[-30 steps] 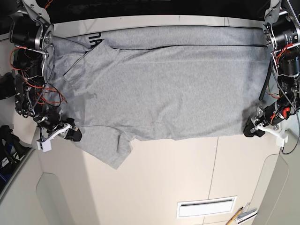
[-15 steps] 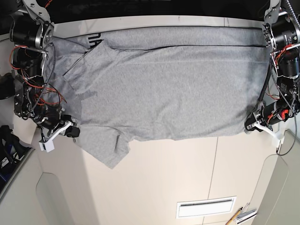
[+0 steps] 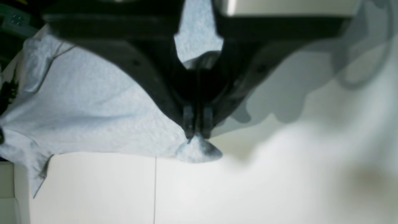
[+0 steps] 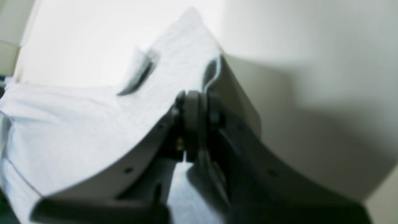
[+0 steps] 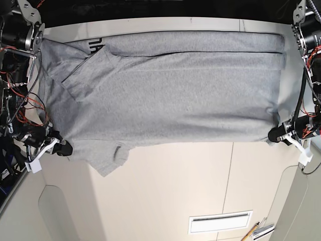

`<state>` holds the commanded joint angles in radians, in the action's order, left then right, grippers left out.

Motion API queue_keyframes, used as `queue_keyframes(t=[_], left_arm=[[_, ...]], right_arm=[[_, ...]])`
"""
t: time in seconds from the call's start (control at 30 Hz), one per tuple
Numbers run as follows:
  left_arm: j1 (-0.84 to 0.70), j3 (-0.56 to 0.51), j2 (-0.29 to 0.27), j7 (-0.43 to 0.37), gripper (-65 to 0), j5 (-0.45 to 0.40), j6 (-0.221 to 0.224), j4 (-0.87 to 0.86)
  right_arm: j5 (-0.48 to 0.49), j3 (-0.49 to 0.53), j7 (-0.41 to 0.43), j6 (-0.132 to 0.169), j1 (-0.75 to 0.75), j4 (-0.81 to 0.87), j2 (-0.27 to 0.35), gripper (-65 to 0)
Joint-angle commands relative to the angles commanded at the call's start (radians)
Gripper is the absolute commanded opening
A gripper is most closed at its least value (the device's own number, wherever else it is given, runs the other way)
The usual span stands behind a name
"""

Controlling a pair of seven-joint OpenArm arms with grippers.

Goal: Fold the T-shirt properly
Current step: 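Fold the gripped edge over toward the first fold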

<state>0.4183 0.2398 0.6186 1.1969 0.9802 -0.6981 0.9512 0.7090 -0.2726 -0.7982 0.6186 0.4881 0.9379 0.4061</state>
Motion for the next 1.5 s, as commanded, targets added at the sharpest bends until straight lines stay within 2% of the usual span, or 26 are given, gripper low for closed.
queue_keyframes(t=[0.1,0.2,0.47,0.67,0.77,0.9,1.0,1.03,1.07,1.23,1.37,1.43,1.5], left_arm=[[-0.027,0.0,0.006,0.039,-65.0,0.039,0.0,0.001],[-0.071,0.0,0.014,0.043,-65.0,0.054,0.0,0.02],[-0.274,0.0,0.06,0.064,-65.0,0.056,0.0,0.262],[-0.393,0.0,0.066,0.064,-65.0,0.052,0.0,0.347],[-0.438,0.0,0.066,0.036,-65.0,0.04,0.0,0.347],[-0.484,0.0,0.063,-0.033,-65.0,0.003,0.0,0.347],[-0.486,0.0,0.057,-0.038,-65.0,-0.005,0.0,0.347],[-0.485,0.0,0.057,-0.039,-65.0,-0.004,0.0,0.347],[-0.485,0.0,0.057,-0.042,-65.0,-0.004,0.0,0.347],[-0.486,0.0,0.057,-0.041,-65.0,-0.004,0.0,0.347],[-0.486,0.0,0.057,-0.041,-65.0,-0.005,0.0,0.347],[-0.486,0.0,0.057,-0.041,-65.0,-0.005,0.0,0.347],[-0.488,0.0,0.057,-0.042,-65.0,-0.004,0.0,0.347]], right_arm=[[0.043,0.0,-0.008,0.004,-0.043,0.014,0.026,-65.0],[0.059,-0.001,-0.011,0.007,-0.111,0.086,0.033,-65.0],[0.058,-0.016,-0.012,0.005,-0.325,0.358,0.065,-65.0],[0.059,-0.078,-0.013,0.006,-0.439,0.381,0.064,-65.0],[0.068,-0.104,-0.009,0.005,-0.49,0.381,0.061,-65.0],[0.06,-0.106,-0.002,-0.01,-0.517,0.38,0.043,-65.0],[0.058,-0.106,-0.002,-0.01,-0.517,0.38,0.039,-39.7],[0.058,-0.106,-0.002,-0.013,-0.516,0.38,0.04,-33.8],[0.058,-0.106,-0.002,-0.013,-0.516,0.38,0.04,-31.5],[0.058,-0.116,0.077,-0.013,-0.492,0.38,0.039,-31.5],[0.056,-0.116,0.083,-0.013,-0.425,0.38,0.036,-31.5],[0.019,-0.116,0.097,-0.013,-0.389,0.38,0.016,-31.5],[-0.058,-0.114,0.116,-0.013,-0.354,0.379,-0.022,-31.5]])
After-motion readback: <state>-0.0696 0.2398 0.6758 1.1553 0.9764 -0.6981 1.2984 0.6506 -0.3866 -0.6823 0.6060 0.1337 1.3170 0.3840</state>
